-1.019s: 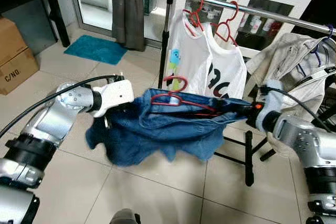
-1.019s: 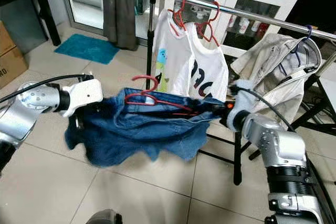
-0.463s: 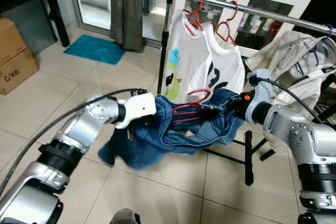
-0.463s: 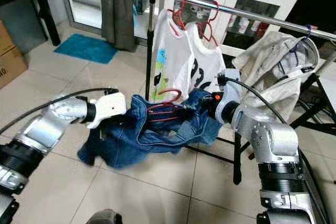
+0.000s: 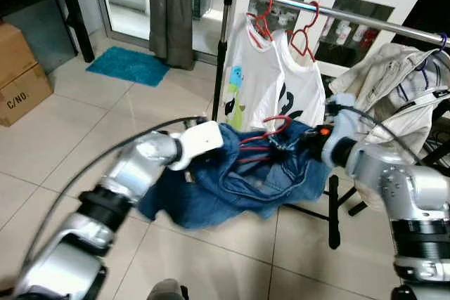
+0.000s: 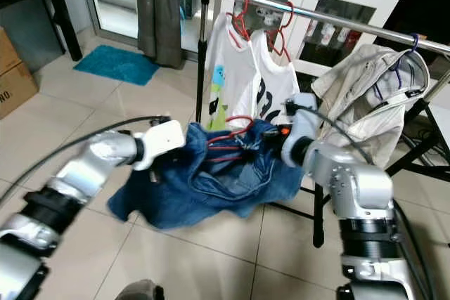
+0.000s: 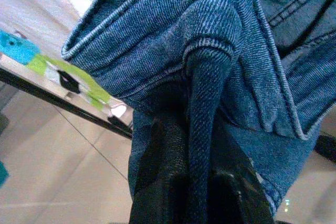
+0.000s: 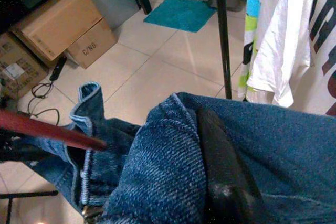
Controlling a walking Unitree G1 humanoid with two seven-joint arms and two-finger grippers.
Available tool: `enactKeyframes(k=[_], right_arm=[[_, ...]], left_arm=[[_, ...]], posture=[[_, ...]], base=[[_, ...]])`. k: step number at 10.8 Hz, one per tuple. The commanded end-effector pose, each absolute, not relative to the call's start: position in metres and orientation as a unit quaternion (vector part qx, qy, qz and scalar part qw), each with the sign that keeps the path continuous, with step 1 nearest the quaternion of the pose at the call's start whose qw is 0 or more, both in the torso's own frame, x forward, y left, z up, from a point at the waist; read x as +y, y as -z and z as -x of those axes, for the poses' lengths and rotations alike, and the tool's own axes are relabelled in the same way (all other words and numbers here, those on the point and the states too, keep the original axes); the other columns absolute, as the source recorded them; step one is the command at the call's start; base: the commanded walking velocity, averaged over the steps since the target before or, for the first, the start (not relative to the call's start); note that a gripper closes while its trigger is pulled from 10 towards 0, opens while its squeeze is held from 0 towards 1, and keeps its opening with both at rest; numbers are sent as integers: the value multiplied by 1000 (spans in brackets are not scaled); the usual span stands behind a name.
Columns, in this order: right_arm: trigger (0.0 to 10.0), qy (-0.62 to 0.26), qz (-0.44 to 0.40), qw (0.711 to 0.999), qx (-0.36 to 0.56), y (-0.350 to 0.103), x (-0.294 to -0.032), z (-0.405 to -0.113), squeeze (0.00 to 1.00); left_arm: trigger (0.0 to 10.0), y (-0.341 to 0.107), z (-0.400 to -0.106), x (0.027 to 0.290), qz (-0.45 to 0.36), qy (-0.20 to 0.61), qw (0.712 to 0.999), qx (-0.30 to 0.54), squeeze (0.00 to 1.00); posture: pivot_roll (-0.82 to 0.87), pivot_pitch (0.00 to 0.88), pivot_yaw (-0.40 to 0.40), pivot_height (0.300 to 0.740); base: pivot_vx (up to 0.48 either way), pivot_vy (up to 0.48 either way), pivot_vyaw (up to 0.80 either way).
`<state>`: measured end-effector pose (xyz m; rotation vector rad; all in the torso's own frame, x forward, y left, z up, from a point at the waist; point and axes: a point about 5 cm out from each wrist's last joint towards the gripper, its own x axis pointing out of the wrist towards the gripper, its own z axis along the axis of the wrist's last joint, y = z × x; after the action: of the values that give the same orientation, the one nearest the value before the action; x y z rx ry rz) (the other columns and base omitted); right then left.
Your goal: Hang hanger
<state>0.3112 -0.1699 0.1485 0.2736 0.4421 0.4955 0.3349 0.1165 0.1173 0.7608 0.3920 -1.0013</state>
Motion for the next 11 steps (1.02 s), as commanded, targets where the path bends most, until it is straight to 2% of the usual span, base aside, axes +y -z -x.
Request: enactKeyframes(k=[1, 2, 3, 5, 7, 8, 11], right_arm=[[0, -248, -130, 938, 204, -158, -168, -312, 0], [0, -247, -127, 939, 203, -158, -168, -312, 0], [0, -244, -124, 940, 205, -158, -172, -309, 0], [0, -237, -113, 941, 211, -156, -179, -301, 0], [0, -226, -101, 949, 196, -168, -193, -297, 0], [0, -235, -98, 949, 188, -175, -191, -295, 0], [0, -294, -61, 932, 205, -166, -157, -281, 0]], left_arm=[[0, -117, -338, 111, -355, 460, 793, 183, 0], [0, -112, -337, 110, -337, 456, 802, 190, 0], [0, -115, -342, 107, -247, 433, 846, 190, 0], [0, -125, -355, 115, -171, 387, 889, 176, 0], [0, -130, -360, 129, -178, 374, 892, 180, 0], [0, -129, -361, 129, -181, 378, 890, 183, 0], [0, -140, -363, 111, -126, 403, 893, 155, 0]], posture=[[47, 0, -91, 740], [46, 0, -90, 740], [43, 0, -91, 740], [39, 0, -87, 740], [38, 0, -80, 740], [38, 0, -80, 740], [35, 0, -78, 740]], base=[[0, 0, 0], [0, 0, 0], [0, 0, 0], [0, 0, 0], [0, 0, 0], [0, 0, 0], [0, 0, 0]])
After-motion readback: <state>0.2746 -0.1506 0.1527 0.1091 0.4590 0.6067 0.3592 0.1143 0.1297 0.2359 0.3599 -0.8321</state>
